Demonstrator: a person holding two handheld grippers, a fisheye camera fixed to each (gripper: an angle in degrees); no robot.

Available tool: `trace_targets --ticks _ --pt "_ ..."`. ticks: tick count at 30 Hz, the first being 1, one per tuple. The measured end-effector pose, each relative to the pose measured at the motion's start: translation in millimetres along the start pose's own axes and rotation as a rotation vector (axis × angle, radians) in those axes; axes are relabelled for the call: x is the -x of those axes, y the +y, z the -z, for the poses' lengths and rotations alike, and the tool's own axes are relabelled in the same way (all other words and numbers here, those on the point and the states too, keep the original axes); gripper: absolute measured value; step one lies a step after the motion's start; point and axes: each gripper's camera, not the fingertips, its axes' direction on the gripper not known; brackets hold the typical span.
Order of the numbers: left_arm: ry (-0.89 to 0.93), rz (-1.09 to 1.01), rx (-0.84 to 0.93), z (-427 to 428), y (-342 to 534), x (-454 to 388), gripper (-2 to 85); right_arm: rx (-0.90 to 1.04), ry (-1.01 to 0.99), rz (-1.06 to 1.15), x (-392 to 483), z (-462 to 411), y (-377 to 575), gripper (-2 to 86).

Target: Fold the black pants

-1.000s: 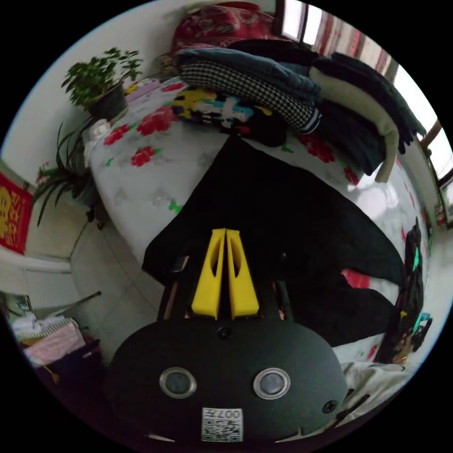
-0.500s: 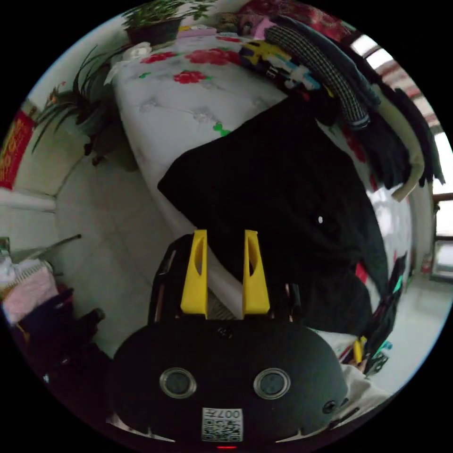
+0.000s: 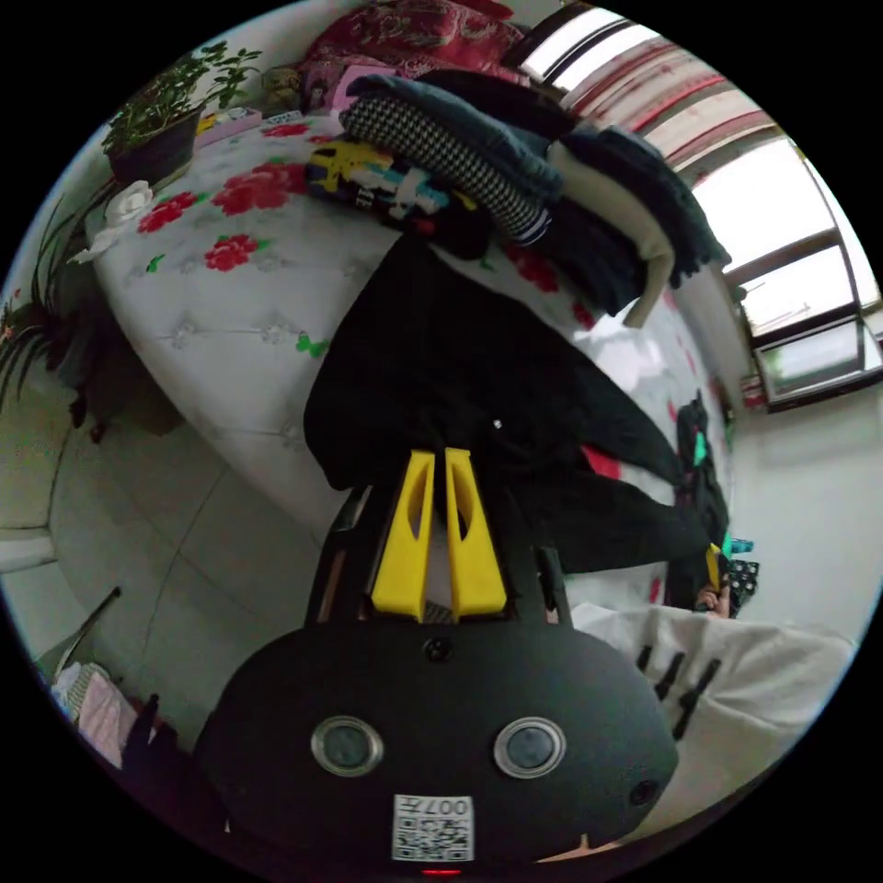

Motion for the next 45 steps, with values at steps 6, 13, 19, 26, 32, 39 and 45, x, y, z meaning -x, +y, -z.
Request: trace_targets --ticks 6,13,19,26,32,39,45 --pt "0.201 0.004 -0.078 26.6 -26.9 16.1 -0.6 -0.088 -0.102 0.045 32.0 37.7 -10.2 -0.2" --pt "0.182 0.090 -0.008 -25.2 -128.0 12.1 -0.5 -0.100 0.032 -0.021 48.2 -27.4 -57.1 -0.2" --pt "-0.021 0.159 0.107 -109.2 -224.8 -19.1 0.2 -0.109 0.268 -0.029 62.3 -150.9 -113.7 0.0" --pt "-0.122 0.139 0.061 -132.6 -245.1 -41.5 3.5 -0.014 0.364 0.070 53.6 -257.7 -138.6 2.5" --pt "-0.074 0.150 -0.190 -86.7 -200.3 -33.2 4.3 0.171 0.485 0.234 28.2 -304.2 -117.9 4.2" --pt "-0.198 0.001 -0.121 -108.2 -193.6 -67.0 7.6 0.201 0.519 0.269 4.1 -361.9 -129.1 4.5" --pt "-0.273 -0.007 0.013 -168.6 -218.4 -91.8 7.1 0.243 0.577 0.237 -20.3 -439.9 -158.8 4.1"
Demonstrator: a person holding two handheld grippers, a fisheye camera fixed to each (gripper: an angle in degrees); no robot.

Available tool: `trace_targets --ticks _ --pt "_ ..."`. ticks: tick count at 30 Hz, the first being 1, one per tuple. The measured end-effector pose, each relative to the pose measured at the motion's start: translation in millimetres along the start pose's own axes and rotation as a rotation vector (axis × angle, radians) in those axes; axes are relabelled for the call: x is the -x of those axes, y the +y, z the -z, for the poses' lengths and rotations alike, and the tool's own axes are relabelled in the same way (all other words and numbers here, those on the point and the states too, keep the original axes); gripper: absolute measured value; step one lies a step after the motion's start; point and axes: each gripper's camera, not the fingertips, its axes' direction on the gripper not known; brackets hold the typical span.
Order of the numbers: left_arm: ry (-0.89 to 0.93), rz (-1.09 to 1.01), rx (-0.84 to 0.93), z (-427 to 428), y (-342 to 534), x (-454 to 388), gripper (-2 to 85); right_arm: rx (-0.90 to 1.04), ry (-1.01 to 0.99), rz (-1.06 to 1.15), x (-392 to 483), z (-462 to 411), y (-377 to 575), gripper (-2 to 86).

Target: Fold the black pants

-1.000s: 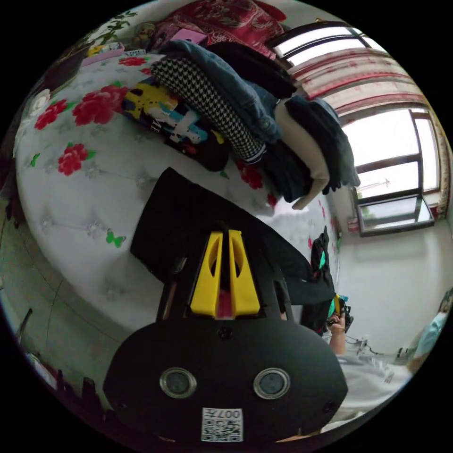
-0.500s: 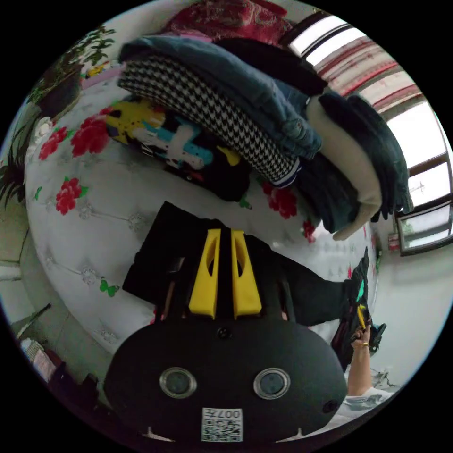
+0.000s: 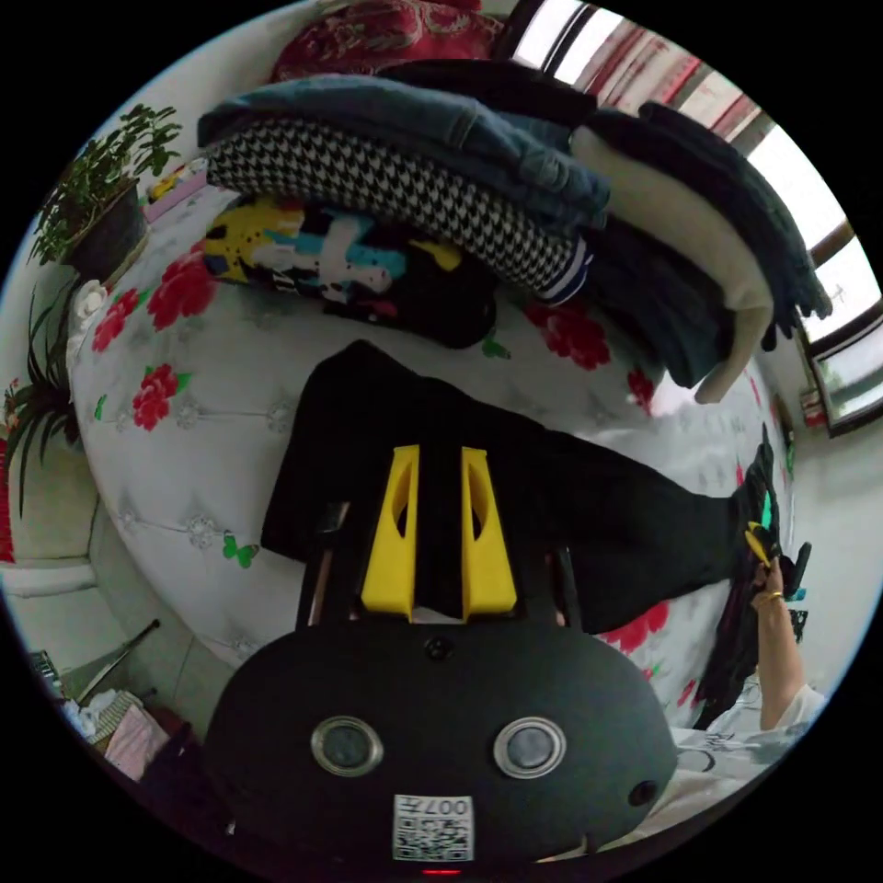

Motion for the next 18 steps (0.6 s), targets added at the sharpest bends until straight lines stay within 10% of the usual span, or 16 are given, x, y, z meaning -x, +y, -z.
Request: trace_targets --ticks 12,18 --pt "-0.128 -0.031 0.057 -34.4 -11.5 -33.5 5.2 -0.209 0.032 0.130 1.0 14.1 47.4 0.0" --pt "-0.110 -0.037 0.055 -37.2 -12.1 -35.7 4.9 0.067 0.038 -0.011 -38.4 -65.3 74.4 1.4"
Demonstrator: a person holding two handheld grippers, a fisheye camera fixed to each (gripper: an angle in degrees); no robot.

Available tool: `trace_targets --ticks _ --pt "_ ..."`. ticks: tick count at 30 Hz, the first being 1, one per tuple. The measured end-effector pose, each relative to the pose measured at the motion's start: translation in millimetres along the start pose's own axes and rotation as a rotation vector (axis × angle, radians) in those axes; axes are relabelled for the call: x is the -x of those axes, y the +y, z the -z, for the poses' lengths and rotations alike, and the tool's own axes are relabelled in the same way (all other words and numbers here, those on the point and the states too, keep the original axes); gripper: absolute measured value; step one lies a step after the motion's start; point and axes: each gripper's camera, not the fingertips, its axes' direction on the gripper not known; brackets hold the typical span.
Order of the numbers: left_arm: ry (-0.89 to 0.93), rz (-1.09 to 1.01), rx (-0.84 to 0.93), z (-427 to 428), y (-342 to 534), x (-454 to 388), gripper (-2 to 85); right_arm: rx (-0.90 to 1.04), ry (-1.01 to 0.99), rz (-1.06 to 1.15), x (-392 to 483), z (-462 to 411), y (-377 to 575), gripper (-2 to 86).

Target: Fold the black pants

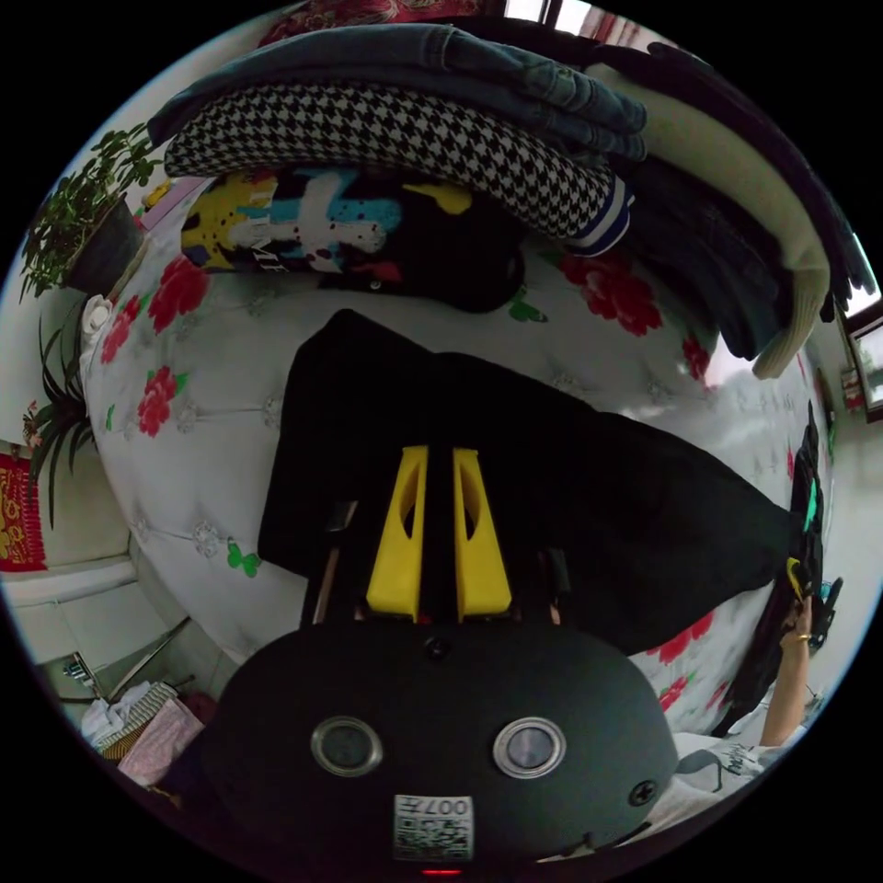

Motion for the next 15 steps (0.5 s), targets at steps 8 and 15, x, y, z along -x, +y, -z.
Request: trace_targets --ticks 8,15 --pt "0.041 0.058 -0.121 28.5 25.9 16.0 2.9 -0.191 -0.029 0.337 124.4 -13.5 62.0 2.8" --pt "0.013 0.157 -0.190 41.4 73.1 50.8 5.0 0.071 -0.217 0.927 315.5 -114.2 115.7 3.4"
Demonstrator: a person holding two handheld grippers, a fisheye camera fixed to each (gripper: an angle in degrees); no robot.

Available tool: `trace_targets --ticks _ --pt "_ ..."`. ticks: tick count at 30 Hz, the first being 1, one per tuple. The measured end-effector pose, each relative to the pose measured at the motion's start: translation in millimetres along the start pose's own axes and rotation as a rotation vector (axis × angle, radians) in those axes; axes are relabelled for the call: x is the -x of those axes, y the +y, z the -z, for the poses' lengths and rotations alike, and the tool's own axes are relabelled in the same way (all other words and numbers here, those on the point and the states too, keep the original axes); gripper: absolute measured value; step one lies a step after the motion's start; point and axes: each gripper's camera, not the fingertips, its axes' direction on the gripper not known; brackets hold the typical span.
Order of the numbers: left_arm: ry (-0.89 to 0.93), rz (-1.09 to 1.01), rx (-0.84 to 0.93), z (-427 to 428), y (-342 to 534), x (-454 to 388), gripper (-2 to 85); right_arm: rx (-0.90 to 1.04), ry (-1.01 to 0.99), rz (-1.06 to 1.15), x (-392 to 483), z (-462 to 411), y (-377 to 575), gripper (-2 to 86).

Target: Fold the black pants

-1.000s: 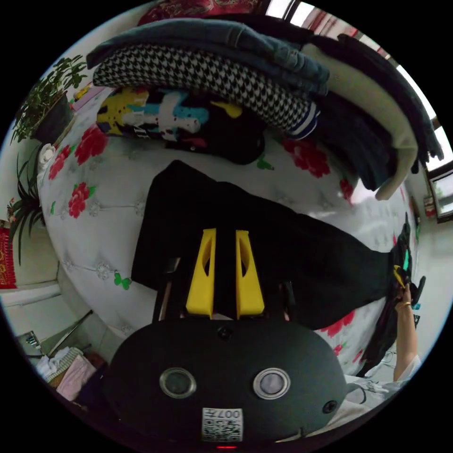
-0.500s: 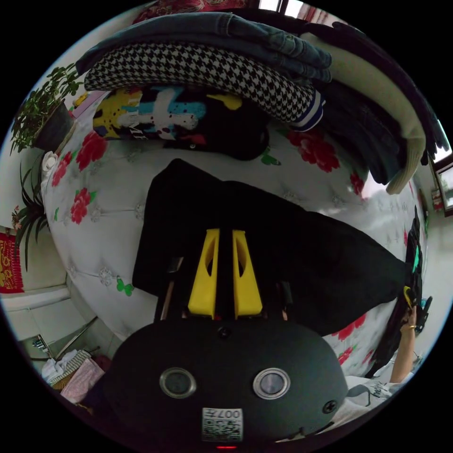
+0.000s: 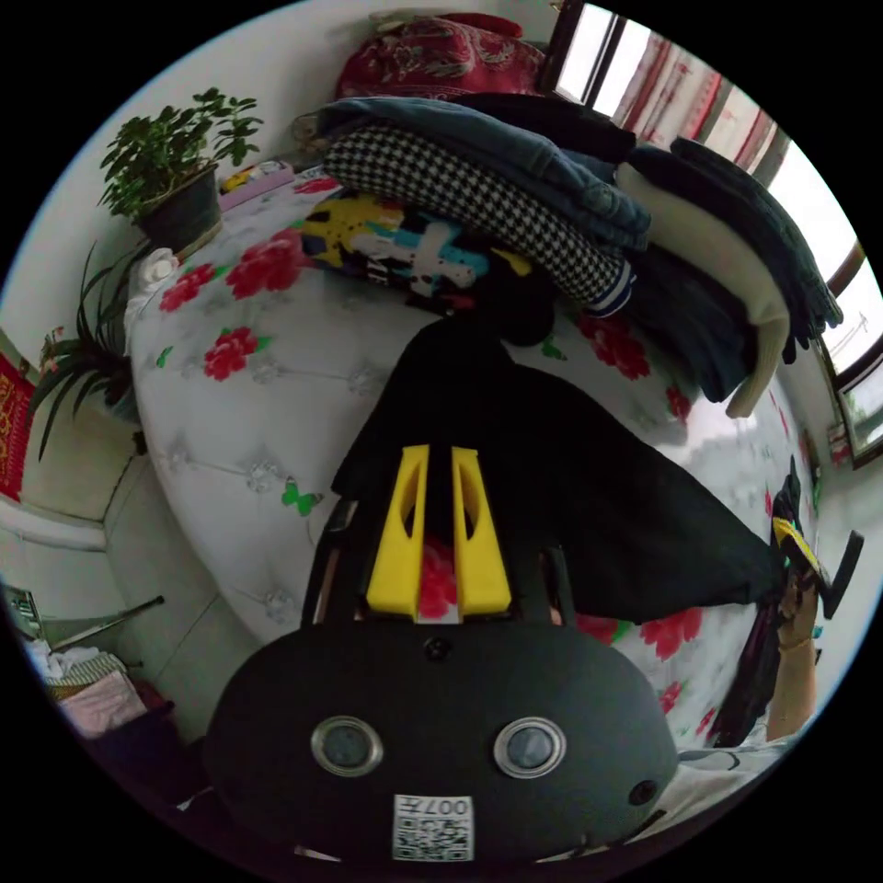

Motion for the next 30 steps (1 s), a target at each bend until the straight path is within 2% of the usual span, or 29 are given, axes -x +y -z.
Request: trace_targets --ticks 2,5,10,12,14,18,21,24,26,30 --pt "-0.012 0.002 -0.011 1.1 1.5 9.0 5.5 0.060 -0.063 0.171 48.2 -50.9 -36.2 3.6" --pt "-0.007 -0.006 -0.018 -1.2 -2.3 19.6 7.0 0.121 -0.100 0.314 97.6 -107.5 -72.6 4.0" --pt "-0.038 -0.089 0.090 -36.3 -14.3 22.8 8.8 0.228 -0.154 0.448 152.1 -188.4 -100.5 3.3" --pt "-0.059 -0.138 0.079 -34.4 -16.9 21.8 6.0 0.356 -0.152 0.482 161.6 -221.1 -104.4 2.0" --pt "-0.097 -0.156 0.084 -26.2 -21.2 26.0 0.6 0.314 -0.073 0.512 164.3 -222.5 -114.4 0.7" --pt "-0.096 -0.171 0.000 -2.6 -28.2 46.3 -0.5 0.164 -0.052 0.406 141.0 -201.6 -138.7 0.9" --pt "-0.064 -0.135 0.074 -29.8 -36.9 61.1 0.4 0.290 -0.062 0.301 118.6 -224.2 -140.7 2.9" --pt "-0.062 -0.115 0.080 -41.1 -39.2 72.2 3.0 0.175 -0.064 0.219 94.3 -190.5 -115.8 4.8" --pt "-0.062 -0.095 0.074 -37.7 -38.7 79.2 4.2 0.072 -0.133 0.158 69.2 -146.9 -79.6 5.8" --pt "-0.102 -0.052 0.011 -7.2 -23.4 95.6 4.7 0.055 -0.211 0.056 28.8 -101.3 -2.3 6.9"
